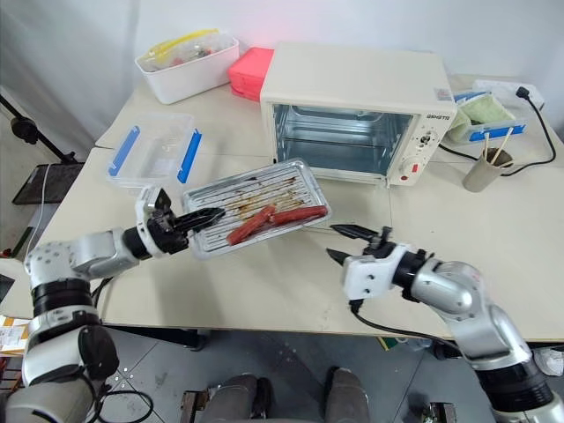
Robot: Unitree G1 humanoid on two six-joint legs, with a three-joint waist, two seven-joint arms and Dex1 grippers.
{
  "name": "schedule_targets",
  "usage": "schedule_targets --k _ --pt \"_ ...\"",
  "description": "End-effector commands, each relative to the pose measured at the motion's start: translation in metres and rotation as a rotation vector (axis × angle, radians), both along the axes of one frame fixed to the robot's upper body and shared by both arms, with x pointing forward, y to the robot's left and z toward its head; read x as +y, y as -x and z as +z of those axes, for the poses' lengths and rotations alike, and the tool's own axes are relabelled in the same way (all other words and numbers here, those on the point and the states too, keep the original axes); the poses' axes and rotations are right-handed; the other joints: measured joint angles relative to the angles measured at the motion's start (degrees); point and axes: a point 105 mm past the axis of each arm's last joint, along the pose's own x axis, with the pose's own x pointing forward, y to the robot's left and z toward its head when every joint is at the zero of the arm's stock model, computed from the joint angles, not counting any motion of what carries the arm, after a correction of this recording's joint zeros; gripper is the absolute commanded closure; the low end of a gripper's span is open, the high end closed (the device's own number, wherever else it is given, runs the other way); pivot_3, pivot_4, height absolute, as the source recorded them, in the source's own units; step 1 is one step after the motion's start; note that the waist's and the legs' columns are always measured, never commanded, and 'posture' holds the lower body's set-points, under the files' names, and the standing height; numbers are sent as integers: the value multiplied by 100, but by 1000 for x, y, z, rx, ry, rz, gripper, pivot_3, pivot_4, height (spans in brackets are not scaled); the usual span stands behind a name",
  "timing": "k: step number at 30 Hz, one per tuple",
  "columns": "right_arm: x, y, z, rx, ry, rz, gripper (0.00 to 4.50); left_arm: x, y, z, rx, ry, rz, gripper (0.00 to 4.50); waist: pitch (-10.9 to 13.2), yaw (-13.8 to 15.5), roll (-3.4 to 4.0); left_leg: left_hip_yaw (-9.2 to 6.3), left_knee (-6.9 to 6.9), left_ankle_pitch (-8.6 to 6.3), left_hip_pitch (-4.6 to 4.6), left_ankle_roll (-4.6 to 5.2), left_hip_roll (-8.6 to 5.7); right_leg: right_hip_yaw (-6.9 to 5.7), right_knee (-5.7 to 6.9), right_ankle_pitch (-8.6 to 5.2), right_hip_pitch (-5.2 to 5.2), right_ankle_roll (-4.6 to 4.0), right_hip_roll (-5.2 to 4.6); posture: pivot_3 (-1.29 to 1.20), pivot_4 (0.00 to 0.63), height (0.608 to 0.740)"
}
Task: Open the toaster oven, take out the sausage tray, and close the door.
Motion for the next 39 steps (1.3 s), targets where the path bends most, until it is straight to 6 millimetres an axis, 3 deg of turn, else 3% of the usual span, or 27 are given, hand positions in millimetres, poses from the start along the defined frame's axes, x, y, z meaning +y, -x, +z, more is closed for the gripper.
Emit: schedule_targets --k 1,6,8,13,16,18,25,28,30,34,39 --pt "-40 -1 4 40 -106 -83 2447 20 13 17 -98 86 88 4500 -1 1 -3 -1 0 0 2 0 0 6 0 0 2 0 1 0 150 740" --pt "-90 -10 -5 180 -283 -188 3943 37 30 8 -115 126 284 4500 -1 -8 -4 1 -26 -1 66 0 8 36 -13 -1 54 -1 -1 0 150 740" --pt "-97 -12 -10 234 -317 -195 4475 39 34 6 -126 129 345 4500 -1 1 -4 1 -25 -2 88 0 10 36 -32 -1 83 -1 1 0 150 740" --pt "-100 -27 -34 434 -458 -233 4475 49 38 0 -103 146 542 4500 -3 7 -7 -3 -21 -2 90 -1 8 36 -42 -1 94 -1 5 0 150 740" --pt "-91 -36 -53 565 -506 -221 4475 51 40 -3 -78 178 638 4500 -3 14 -7 -3 -21 -2 88 -2 1 33 -48 -1 95 0 8 0 150 740" --pt "-85 -42 -54 570 -517 -201 4475 52 41 -6 -55 194 682 4500 -4 12 -8 0 -21 -2 87 -2 2 33 -56 -1 98 -1 11 0 150 740" --pt "-71 -53 -29 491 -634 -109 4475 45 44 -10 -26 199 714 4500 -4 41 -8 -3 -21 -2 84 -2 -1 35 -63 0 100 1 13 0 150 740" --pt "-72 -55 -7 445 -758 -79 4475 43 45 -10 -27 201 720 4500 -4 48 -8 -3 -21 -2 81 -2 -1 35 -66 0 100 1 14 0 150 740" --pt "-72 -52 24 389 -909 -12 4475 41 45 -9 -29 199 717 4500 -4 48 -7 -3 -21 -2 81 -2 -1 35 -67 0 100 1 15 0 150 740" --pt "-69 -46 64 324 -1070 74 4475 36 46 -9 -38 187 686 4500 -4 60 -7 -6 -21 -3 79 -2 1 35 -69 0 100 2 16 0 150 740" --pt "-59 -33 81 342 -1074 150 4475 24 42 -3 -60 174 625 4500 -4 136 -8 -5 -22 -9 78 -3 1 35 -72 0 100 2 19 0 150 740"
